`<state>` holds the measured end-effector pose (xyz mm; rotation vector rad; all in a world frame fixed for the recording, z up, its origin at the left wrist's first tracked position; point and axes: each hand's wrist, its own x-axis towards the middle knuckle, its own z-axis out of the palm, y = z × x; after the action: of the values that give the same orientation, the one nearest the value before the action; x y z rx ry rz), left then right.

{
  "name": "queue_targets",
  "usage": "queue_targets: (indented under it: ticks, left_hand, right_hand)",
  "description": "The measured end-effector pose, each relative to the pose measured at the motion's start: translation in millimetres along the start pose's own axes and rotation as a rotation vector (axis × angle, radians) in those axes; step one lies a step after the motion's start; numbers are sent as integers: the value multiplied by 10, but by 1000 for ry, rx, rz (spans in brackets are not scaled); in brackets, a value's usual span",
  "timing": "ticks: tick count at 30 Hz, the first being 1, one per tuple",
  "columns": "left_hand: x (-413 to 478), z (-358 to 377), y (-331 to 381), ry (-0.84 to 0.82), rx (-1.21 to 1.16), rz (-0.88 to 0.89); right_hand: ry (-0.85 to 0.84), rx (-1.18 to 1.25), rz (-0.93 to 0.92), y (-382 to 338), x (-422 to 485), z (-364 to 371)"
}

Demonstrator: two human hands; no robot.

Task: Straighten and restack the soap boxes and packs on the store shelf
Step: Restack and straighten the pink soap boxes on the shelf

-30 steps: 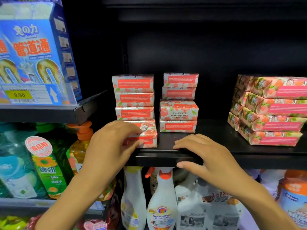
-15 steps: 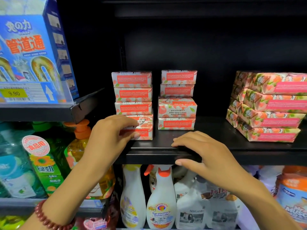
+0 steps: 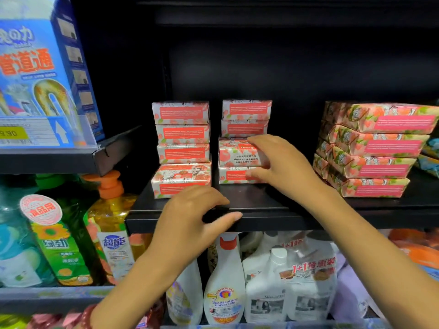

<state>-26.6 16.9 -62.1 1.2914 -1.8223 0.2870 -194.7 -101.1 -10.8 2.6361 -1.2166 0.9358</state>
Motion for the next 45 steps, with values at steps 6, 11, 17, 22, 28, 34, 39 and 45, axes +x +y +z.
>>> queue_targets:
  ticks: [6, 11, 17, 22, 28, 34, 39, 45]
  left_hand:
    - [-10, 29, -28, -39, -5, -50]
    - [-6, -22, -13, -9, -191, -165]
    - [224, -232, 31, -17, -901, -591]
    - [349, -276, 105, -201, -1233, -664]
    - [237, -245, 50, -94, -1128, -499]
    - [219, -232, 73, 52, -801, -221]
    - [233, -261, 47, -6, -763, -116]
    - [312, -326, 3, -169, -818, -270]
  right_hand:
    - [128, -230, -76, -65, -82, 111]
    - [228, -48, -144, -32, -251, -13]
    - [575, 145, -333, -128, -516, -156]
    - [614, 9, -578, -228, -551, -200]
    - [339, 150, -447, -204, -641, -218]
    - [134, 675, -84, -279, -638, -299]
    - [241, 628, -120, -310, -658, -291]
    - [460, 399, -268, -319, -671, -176]
